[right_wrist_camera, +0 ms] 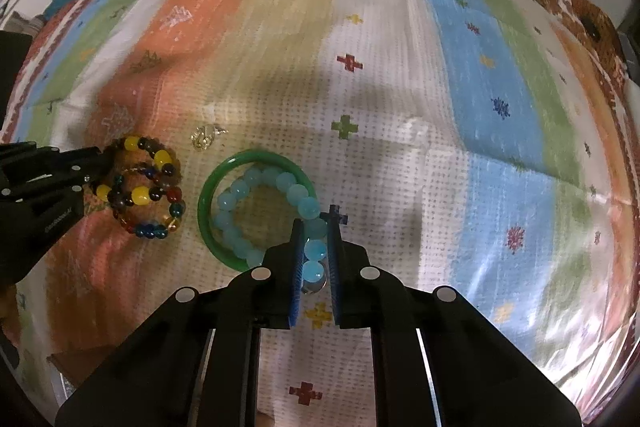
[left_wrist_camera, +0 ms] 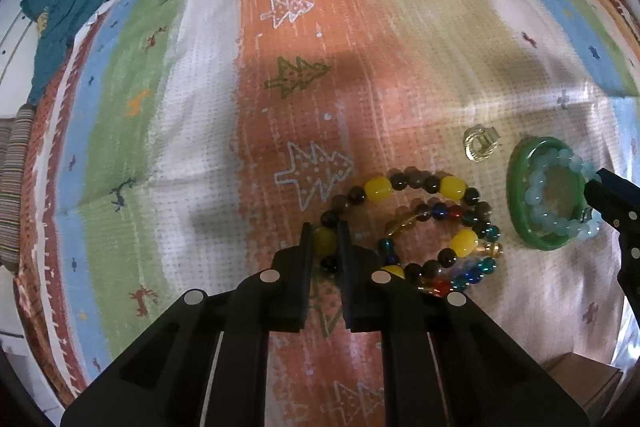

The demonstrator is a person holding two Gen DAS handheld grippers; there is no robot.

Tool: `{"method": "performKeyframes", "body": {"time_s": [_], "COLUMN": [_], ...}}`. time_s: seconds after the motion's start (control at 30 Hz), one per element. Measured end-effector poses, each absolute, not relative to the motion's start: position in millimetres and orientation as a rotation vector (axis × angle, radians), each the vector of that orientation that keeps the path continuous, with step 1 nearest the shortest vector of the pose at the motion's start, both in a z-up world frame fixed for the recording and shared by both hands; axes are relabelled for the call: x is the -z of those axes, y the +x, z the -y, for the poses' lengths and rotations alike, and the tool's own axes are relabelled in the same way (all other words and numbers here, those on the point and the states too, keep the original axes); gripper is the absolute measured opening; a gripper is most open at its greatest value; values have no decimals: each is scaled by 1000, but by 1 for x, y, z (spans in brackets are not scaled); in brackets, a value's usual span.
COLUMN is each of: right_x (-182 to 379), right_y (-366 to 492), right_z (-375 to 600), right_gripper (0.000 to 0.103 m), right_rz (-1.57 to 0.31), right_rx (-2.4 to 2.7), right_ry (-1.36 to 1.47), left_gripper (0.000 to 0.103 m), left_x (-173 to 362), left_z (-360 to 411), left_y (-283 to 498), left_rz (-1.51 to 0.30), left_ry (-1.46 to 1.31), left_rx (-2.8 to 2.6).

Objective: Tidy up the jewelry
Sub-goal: 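Close the left gripper on the yellow-black bracelet while the right gripper closes on the pale blue bracelet, then lift the yellow-black bracelet with the left gripper while the right gripper lifts the pale blue bracelet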

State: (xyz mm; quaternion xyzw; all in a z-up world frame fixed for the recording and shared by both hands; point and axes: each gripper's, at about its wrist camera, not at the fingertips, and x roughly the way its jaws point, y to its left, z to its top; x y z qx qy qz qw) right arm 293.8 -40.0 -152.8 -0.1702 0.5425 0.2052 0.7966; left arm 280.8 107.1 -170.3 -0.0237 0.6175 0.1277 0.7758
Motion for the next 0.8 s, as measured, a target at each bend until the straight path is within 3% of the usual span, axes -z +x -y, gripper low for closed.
{"method": "performKeyframes", "body": {"time_s": [0.8], "right_x": [95], "right_y": [265], "right_z": [54], "right_gripper": [12], "right_rz": [-996], "right_rx": [-475], "right_ry": [-306], "left_gripper": [11], "left_x": [76], "left_z": [-77], "left_y": [247], "left_rz": [-1074], "left_ry": [-129], "left_rx": [-244]}}
